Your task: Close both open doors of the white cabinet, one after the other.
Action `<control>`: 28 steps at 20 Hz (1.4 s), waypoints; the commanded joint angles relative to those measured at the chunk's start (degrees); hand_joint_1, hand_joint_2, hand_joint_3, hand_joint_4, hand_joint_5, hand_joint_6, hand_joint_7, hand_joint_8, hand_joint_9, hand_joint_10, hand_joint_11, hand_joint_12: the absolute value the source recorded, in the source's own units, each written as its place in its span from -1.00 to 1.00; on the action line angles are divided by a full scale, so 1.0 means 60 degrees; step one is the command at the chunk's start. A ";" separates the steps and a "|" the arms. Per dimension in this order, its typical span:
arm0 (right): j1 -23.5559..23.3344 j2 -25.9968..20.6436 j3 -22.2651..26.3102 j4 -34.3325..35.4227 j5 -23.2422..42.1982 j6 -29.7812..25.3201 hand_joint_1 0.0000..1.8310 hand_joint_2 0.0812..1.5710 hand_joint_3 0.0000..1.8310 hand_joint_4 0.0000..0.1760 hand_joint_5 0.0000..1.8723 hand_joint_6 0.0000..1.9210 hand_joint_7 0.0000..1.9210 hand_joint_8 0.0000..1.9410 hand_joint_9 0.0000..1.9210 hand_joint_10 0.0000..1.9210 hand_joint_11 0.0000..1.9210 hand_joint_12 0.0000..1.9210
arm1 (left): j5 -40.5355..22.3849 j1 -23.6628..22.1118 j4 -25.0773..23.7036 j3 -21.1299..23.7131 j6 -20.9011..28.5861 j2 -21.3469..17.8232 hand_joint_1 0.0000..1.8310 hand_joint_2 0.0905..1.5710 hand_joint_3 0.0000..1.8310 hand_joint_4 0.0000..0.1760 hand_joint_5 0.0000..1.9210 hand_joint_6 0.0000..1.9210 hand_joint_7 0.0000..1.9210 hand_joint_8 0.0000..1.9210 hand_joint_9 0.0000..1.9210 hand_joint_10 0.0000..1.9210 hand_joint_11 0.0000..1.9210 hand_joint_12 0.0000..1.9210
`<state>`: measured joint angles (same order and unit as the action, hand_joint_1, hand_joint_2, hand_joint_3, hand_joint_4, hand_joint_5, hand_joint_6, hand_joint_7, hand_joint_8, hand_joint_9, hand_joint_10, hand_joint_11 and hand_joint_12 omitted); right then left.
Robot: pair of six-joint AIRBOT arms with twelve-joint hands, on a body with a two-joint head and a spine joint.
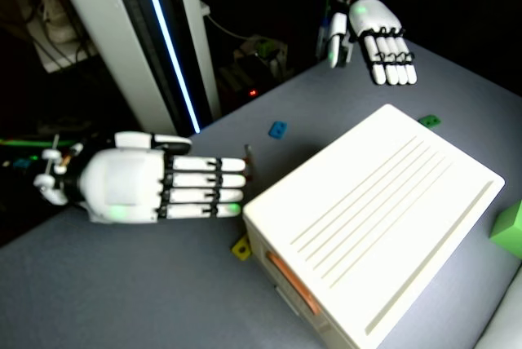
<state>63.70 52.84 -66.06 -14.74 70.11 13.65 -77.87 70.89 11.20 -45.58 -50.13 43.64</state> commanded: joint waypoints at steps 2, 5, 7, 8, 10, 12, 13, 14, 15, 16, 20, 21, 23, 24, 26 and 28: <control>-0.0241 0.0155 -0.0108 0.0126 0.1005 -0.0240 -0.86 0.98 -1.00 -1.00 -1.00 -1.00 -1.00 -1.00 -1.00 -1.00 -1.00 -1.00 | -0.1202 -0.0027 0.0050 0.0031 0.0009 -0.0063 -1.00 0.76 -1.00 -1.00 -0.98 -1.00 -0.98 -1.00 -0.98 -1.00 -0.97 -0.95; -0.0462 0.0333 -0.0194 -0.0058 0.0918 -0.0291 -0.84 0.97 -1.00 -1.00 -1.00 -1.00 -1.00 -1.00 -1.00 -1.00 -1.00 -1.00 | -0.1237 0.0010 0.0094 0.0037 0.0009 -0.0063 -1.00 0.77 -1.00 -1.00 -0.97 -1.00 -0.95 -0.99 -0.96 -0.99 -0.97 -0.95; -0.0554 0.0442 -0.0236 -0.0082 0.0916 -0.0315 -0.84 0.99 -1.00 -1.00 -1.00 -1.00 -1.00 -1.00 -1.00 -1.00 -1.00 -1.00 | -0.1274 0.0011 0.0096 0.0036 0.0009 -0.0064 -1.00 0.78 -1.00 -1.00 -0.98 -1.00 -0.95 -0.99 -0.96 -0.99 -0.99 -0.96; -0.0589 0.0474 -0.0251 -0.0113 0.0914 -0.0322 -0.79 0.99 -1.00 -1.00 -1.00 -1.00 -1.00 -1.00 -1.00 -1.00 -1.00 -1.00 | -0.1275 0.0012 0.0096 0.0037 0.0009 -0.0064 -1.00 0.79 -1.00 -1.00 -0.98 -1.00 -0.97 -1.00 -0.98 -1.00 -1.00 -0.96; -0.0691 0.0533 -0.0261 -0.0182 0.0875 -0.0327 -0.78 0.99 -1.00 -1.00 -1.00 -1.00 -1.00 -1.00 -1.00 -1.00 -1.00 -1.00 | -0.1263 0.0012 0.0108 0.0038 0.0010 -0.0064 -1.00 0.80 -1.00 -1.00 -0.97 -0.99 -0.96 -0.99 -0.96 -0.99 -0.98 -0.95; -0.0787 0.0607 -0.0290 -0.0222 0.0862 -0.0329 -0.70 0.98 -1.00 -1.00 -1.00 -1.00 -1.00 -1.00 -1.00 -1.00 -1.00 -1.00 | -0.1260 0.0019 0.0112 0.0048 0.0011 -0.0091 -1.00 0.77 -1.00 -1.00 -0.98 -1.00 -0.97 -1.00 -0.97 -1.00 -0.98 -0.95; -0.0879 0.0659 -0.0322 -0.0270 0.0845 -0.0330 -0.70 0.98 -1.00 -1.00 -1.00 -1.00 -1.00 -1.00 -1.00 -1.00 -1.00 -1.00 | -0.1260 0.0026 0.0112 0.0057 0.0010 -0.0120 -1.00 0.78 -1.00 -1.00 -0.98 -1.00 -0.97 -1.00 -0.97 -1.00 -0.97 -0.94; -0.0974 0.0708 -0.0355 -0.0336 0.0811 -0.0338 -0.68 0.98 -1.00 -1.00 -1.00 -1.00 -1.00 -1.00 -1.00 -1.00 -1.00 -1.00 | -0.1263 0.0029 0.0112 0.0059 0.0010 -0.0141 -1.00 0.77 -1.00 -1.00 -1.00 -1.00 -0.99 -1.00 -0.99 -1.00 -0.99 -0.99; -0.1036 0.0738 -0.0375 -0.0380 0.0780 -0.0344 -0.68 0.98 -1.00 -1.00 -1.00 -1.00 -1.00 -1.00 -1.00 -1.00 -1.00 -1.00 | -0.1267 0.0030 0.0112 0.0059 0.0010 -0.0149 -1.00 0.77 -1.00 -1.00 -1.00 -1.00 -0.99 -1.00 -0.99 -1.00 -0.99 -0.99; -0.1162 0.0800 -0.0415 -0.0465 0.0723 -0.0346 -0.76 0.97 -1.00 -1.00 -0.99 -1.00 -1.00 -1.00 -1.00 -1.00 -1.00 -1.00 | -0.1276 0.0030 0.0112 0.0058 0.0009 -0.0154 -1.00 0.78 -1.00 -1.00 -0.98 -0.99 -0.99 -0.99 -1.00 -1.00 -0.97 -0.99; -0.1369 0.0959 -0.0516 -0.0558 0.0604 -0.0354 -0.78 0.99 -0.98 -1.00 -1.00 -1.00 -1.00 -1.00 -1.00 -1.00 -1.00 -1.00 | -0.1307 0.0030 0.0131 0.0059 0.0009 -0.0154 -1.00 0.79 -1.00 -1.00 -0.97 -1.00 -0.97 -0.99 -0.98 -1.00 -0.97 -0.98; -0.1407 0.1008 -0.0543 -0.0558 0.0582 -0.0354 -0.77 0.98 -0.98 -1.00 -1.00 -1.00 -1.00 -1.00 -1.00 -1.00 -1.00 -1.00 | -0.1307 0.0041 0.0143 0.0060 0.0009 -0.0153 -1.00 0.78 -1.00 -1.00 -0.98 -1.00 -0.98 -1.00 -0.99 -1.00 -0.97 -0.98; -0.1483 0.1091 -0.0603 -0.0558 0.0523 -0.0354 -0.67 0.98 -1.00 -1.00 -0.99 -1.00 -1.00 -1.00 -1.00 -1.00 -1.00 -1.00 | -0.1307 0.0069 0.0158 0.0071 0.0010 -0.0154 -1.00 0.78 -1.00 -1.00 -0.97 -1.00 -0.97 -1.00 -0.97 -0.99 -0.96 -0.98; -0.1561 0.1158 -0.0663 -0.0572 0.0450 -0.0354 -0.67 0.98 -1.00 -1.00 -0.99 -1.00 -1.00 -1.00 -1.00 -1.00 -1.00 -1.00 | -0.1307 0.0079 0.0161 0.0076 0.0010 -0.0158 -1.00 0.78 -1.00 -1.00 -0.97 -1.00 -0.97 -1.00 -0.97 -0.99 -0.96 -0.98; -0.1642 0.1223 -0.0724 -0.0578 0.0392 -0.0354 -0.58 0.97 -1.00 -1.00 -0.98 -1.00 -1.00 -1.00 -1.00 -1.00 -1.00 -1.00 | -0.1312 0.0081 0.0161 0.0080 0.0010 -0.0167 -1.00 0.78 -1.00 -1.00 -0.96 -0.99 -0.96 -0.99 -0.95 -0.99 -0.96 -0.98; -0.1682 0.1252 -0.0743 -0.0585 0.0385 -0.0354 -0.61 0.96 -1.00 -1.00 -0.96 -1.00 -1.00 -1.00 -1.00 -1.00 -1.00 -1.00 | -0.1323 0.0081 0.0161 0.0081 0.0010 -0.0168 -1.00 0.77 -1.00 -1.00 -0.99 -1.00 -1.00 -1.00 -0.98 -1.00 -0.99 -1.00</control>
<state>54.28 60.25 -70.39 -19.94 65.82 12.03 -78.87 71.61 12.14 -45.21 -50.13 43.05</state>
